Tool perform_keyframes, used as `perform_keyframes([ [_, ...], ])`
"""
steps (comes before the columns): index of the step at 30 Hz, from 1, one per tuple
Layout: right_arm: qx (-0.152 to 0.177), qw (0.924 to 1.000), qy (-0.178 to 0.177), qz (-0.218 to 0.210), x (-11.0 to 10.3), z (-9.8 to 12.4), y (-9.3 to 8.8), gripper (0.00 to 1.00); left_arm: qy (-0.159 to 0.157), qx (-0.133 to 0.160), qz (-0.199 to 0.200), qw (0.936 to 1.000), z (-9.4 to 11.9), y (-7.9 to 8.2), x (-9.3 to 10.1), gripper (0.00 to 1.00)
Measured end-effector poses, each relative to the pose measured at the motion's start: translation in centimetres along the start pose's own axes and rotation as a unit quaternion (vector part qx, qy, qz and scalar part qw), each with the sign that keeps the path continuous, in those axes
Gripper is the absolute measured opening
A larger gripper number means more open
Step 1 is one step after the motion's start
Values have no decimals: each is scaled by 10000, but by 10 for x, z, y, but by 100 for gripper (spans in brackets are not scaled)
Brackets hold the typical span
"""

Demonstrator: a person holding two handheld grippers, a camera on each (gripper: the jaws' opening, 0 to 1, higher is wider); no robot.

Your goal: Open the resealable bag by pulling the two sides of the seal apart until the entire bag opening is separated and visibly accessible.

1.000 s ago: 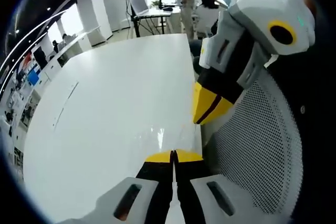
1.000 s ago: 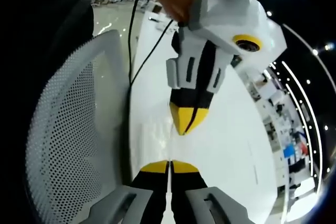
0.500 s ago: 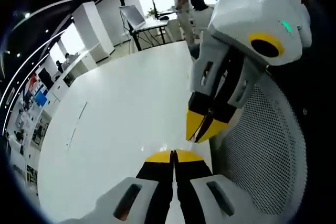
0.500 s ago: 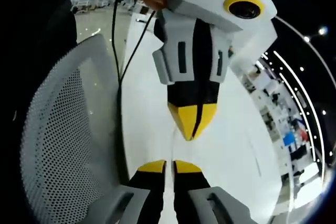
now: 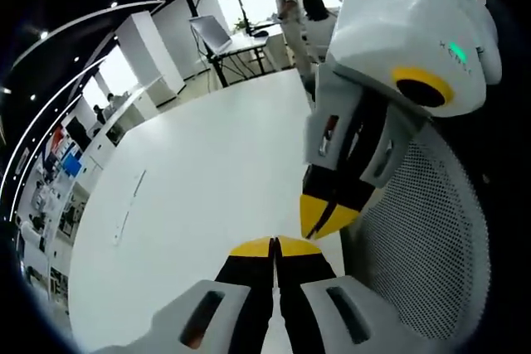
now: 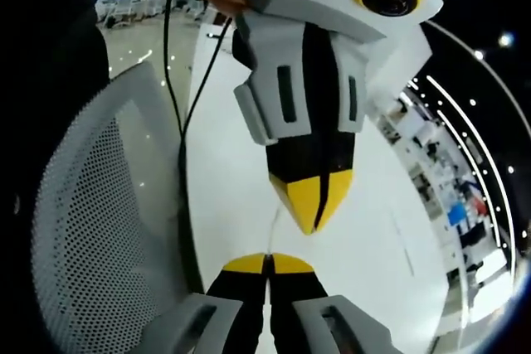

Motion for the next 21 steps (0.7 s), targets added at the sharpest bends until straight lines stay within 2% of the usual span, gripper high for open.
perform_keyframes([
  [4,17,9999,112,63,-3,0,2,0,223,-49,-133,9997,0,3,-4,0],
  [10,22,9995,270,154,-9,1,4,0,631,129,-121,9978,8,10,-14,0],
  [15,62,9996,237,135,-7,1,6,0,691,172,-135,9974,10,12,-17,0],
  [21,60,9996,223,136,-4,2,4,0,1002,310,-125,9944,15,17,-20,0],
])
Point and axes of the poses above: the point that each gripper's makers call its tool centre point, and the gripper's own axes: z roughly backward along the fingers, x roughly to its right, y roughly out of its top, the point moved 6 cm from there along z, roughly backward along the fingers, and after that the axes turned 14 degrees about -y, right-handed, at the moved point
